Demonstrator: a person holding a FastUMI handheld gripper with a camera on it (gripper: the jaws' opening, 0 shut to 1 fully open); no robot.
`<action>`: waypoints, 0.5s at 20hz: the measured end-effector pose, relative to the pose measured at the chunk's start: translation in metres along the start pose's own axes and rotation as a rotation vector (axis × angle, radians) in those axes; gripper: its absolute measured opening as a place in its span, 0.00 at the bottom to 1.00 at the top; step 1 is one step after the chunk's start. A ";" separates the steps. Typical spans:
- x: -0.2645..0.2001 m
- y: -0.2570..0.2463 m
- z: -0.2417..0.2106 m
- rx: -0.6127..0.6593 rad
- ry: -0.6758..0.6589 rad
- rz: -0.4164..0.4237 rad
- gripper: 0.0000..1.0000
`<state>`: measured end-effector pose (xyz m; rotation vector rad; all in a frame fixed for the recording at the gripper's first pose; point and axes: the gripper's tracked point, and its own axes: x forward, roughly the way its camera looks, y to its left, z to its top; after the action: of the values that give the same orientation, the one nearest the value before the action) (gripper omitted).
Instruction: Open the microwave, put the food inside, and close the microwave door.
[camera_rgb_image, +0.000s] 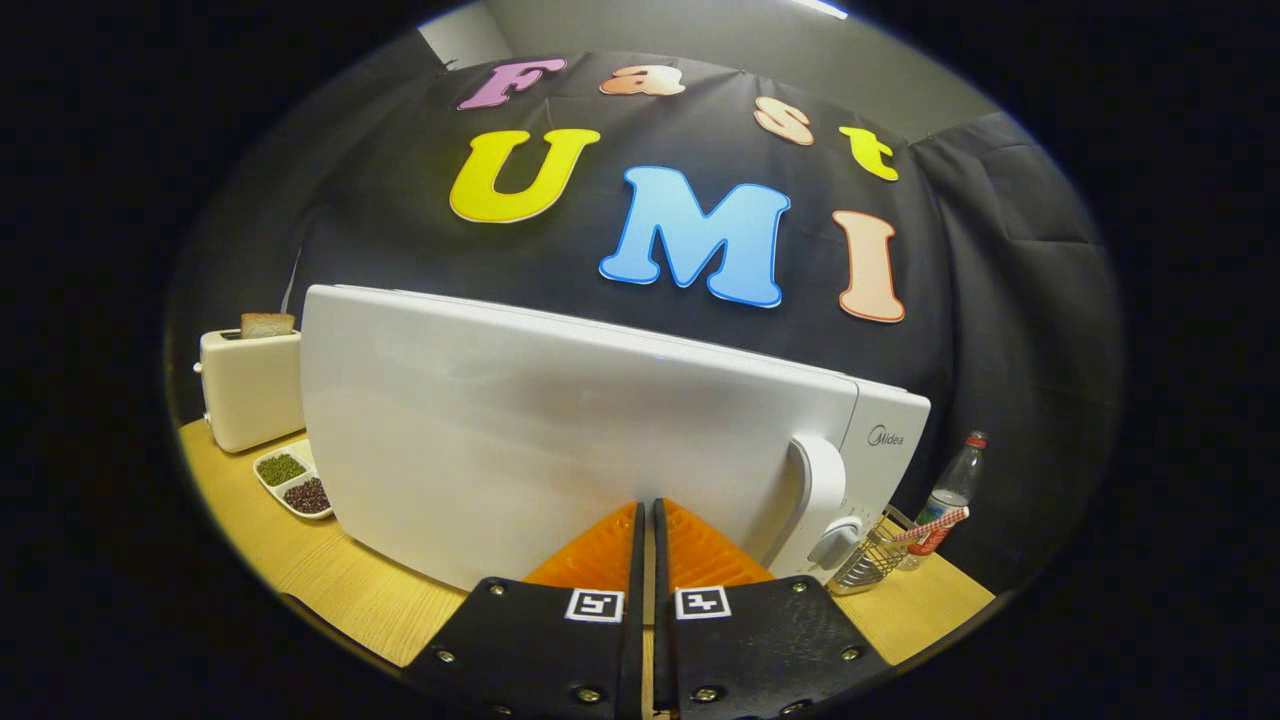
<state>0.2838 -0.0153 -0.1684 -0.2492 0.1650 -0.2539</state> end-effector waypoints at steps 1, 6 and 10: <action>-0.002 -0.001 -0.002 -0.006 0.013 -0.003 0.05; -0.041 0.006 0.010 0.081 0.014 0.075 0.24; -0.085 0.002 0.032 0.022 -0.052 0.086 0.62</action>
<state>0.2093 0.0164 -0.1272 -0.2262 0.1210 -0.1631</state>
